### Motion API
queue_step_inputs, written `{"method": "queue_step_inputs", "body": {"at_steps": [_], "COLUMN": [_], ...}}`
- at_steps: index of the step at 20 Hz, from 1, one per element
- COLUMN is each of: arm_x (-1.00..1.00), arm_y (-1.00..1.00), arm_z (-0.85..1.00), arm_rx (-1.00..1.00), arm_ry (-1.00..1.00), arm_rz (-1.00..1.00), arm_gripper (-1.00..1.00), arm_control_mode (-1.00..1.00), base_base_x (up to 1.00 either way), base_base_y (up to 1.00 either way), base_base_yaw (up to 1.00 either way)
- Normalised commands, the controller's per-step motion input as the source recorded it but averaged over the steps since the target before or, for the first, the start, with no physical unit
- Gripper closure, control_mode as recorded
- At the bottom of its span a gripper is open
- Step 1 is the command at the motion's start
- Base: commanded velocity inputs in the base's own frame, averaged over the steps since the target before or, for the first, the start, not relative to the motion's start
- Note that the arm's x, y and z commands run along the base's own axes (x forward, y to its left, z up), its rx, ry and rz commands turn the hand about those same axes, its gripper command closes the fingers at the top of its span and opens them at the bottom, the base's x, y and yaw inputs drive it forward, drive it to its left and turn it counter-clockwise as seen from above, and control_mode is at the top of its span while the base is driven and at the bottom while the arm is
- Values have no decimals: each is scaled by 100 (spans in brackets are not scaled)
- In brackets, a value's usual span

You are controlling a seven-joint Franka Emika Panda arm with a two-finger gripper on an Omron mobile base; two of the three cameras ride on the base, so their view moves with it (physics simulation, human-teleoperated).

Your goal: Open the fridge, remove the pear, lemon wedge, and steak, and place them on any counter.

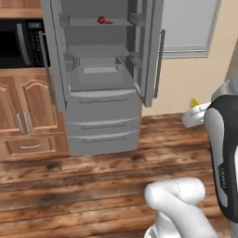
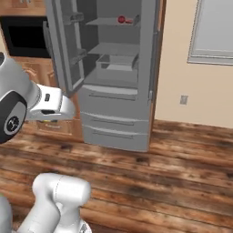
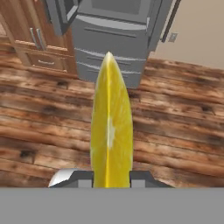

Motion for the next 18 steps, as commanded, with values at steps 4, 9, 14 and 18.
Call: {"method": "queue_step_inputs", "body": {"at_steps": [4,9,14,18], "arm_x": [0,0,0,0], "arm_y": [0,0,0,0], "arm_z": [0,0,0,0], "arm_rx": [0,0,0,0], "arm_ry": [0,0,0,0], "arm_rz": [0,0,0,0], "arm_gripper": [100,100,100,100], "arm_control_mode": [100,100,100,100], "base_base_x": [-98,-62,-43,-12], "base_base_y": [26,17,20,30], "base_base_yaw": [38,45,75,91]}}
